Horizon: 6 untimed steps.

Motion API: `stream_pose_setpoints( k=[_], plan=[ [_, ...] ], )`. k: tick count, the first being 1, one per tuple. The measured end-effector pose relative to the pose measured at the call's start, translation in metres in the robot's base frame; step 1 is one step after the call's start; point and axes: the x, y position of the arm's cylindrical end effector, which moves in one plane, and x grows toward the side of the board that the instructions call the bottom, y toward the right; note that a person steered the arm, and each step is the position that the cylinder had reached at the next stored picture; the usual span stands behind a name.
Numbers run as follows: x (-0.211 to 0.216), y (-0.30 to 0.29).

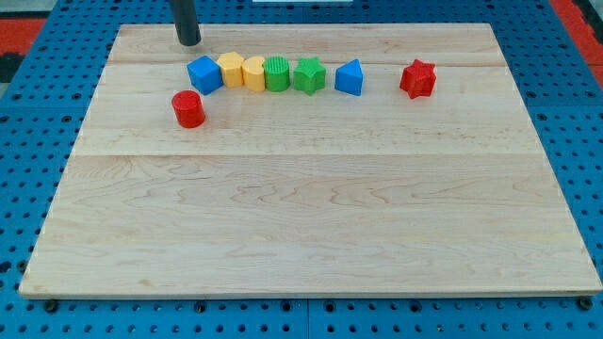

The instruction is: Place the cube to the bottom of the green circle

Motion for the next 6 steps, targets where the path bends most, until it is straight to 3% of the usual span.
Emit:
stream_pose_setpoints(
  k=[3,4,6],
  plan=[
    [0.131,0.059],
    [0.131,0.102],
    [0.126,0.103]
  ],
)
